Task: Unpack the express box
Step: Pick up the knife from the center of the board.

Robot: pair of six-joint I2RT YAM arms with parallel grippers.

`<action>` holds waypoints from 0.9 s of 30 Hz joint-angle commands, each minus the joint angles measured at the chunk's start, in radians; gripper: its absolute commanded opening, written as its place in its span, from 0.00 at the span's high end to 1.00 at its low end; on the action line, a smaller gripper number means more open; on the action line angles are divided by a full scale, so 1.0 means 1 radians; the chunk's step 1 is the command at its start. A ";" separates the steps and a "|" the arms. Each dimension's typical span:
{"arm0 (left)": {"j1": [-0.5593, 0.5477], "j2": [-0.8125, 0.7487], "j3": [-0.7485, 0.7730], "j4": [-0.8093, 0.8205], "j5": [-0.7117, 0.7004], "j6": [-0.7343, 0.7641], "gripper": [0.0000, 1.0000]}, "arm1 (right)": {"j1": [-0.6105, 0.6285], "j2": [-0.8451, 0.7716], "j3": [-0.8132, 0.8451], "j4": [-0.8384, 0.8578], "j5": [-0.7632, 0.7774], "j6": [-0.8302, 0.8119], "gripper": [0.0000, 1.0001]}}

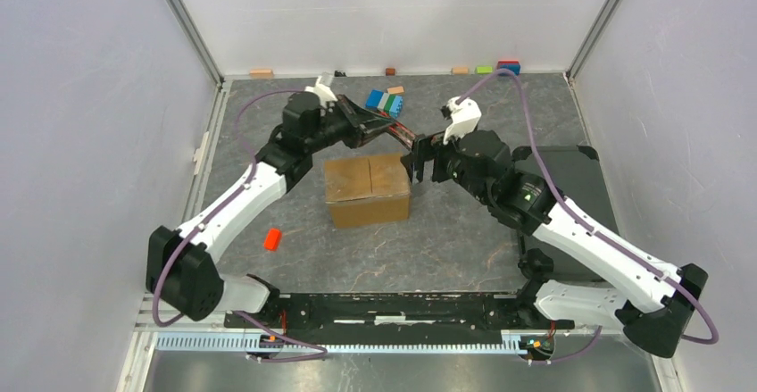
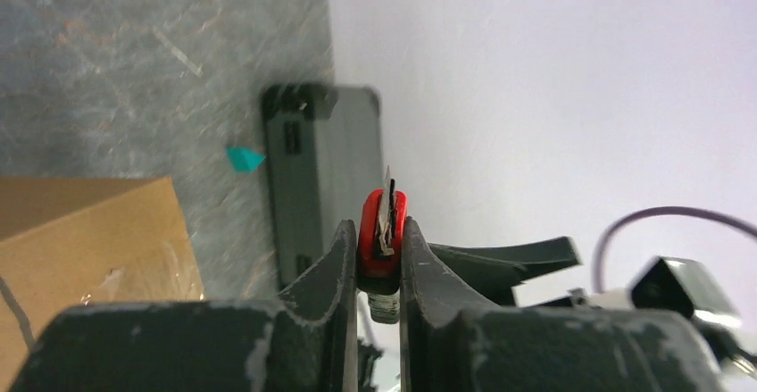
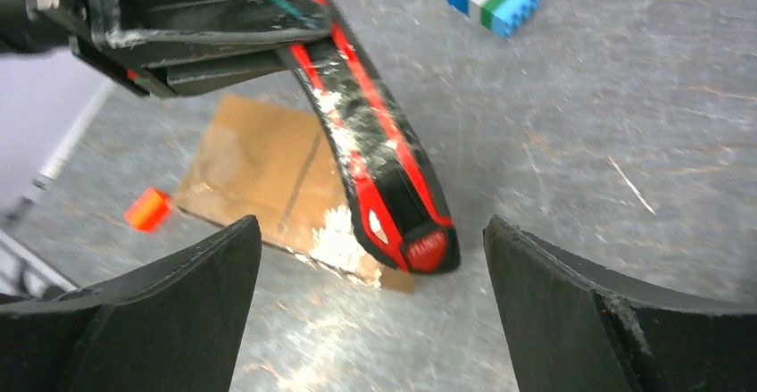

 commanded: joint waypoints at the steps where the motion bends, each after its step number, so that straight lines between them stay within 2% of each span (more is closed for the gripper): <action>1: 0.059 -0.129 -0.067 0.281 -0.037 -0.222 0.98 | -0.089 -0.031 -0.011 0.247 -0.185 0.131 0.02; 5: 0.065 -0.170 -0.154 0.447 -0.091 -0.335 0.98 | -0.162 -0.044 -0.096 0.473 -0.289 0.287 0.02; 9: 0.065 -0.182 -0.176 0.464 -0.105 -0.348 0.98 | -0.179 -0.032 -0.160 0.696 -0.381 0.395 0.02; 13: 0.064 -0.186 -0.199 0.497 -0.116 -0.357 0.98 | -0.180 0.014 -0.170 0.819 -0.428 0.485 0.08; 18: 0.063 -0.197 -0.218 0.471 -0.136 -0.343 0.98 | -0.179 0.032 -0.193 0.908 -0.439 0.550 0.20; 25: 0.064 -0.207 -0.238 0.475 -0.138 -0.331 0.98 | -0.178 0.048 -0.189 0.905 -0.416 0.574 0.41; 27: 0.063 -0.213 -0.243 0.467 -0.133 -0.322 0.98 | -0.178 0.050 -0.170 0.879 -0.399 0.554 0.50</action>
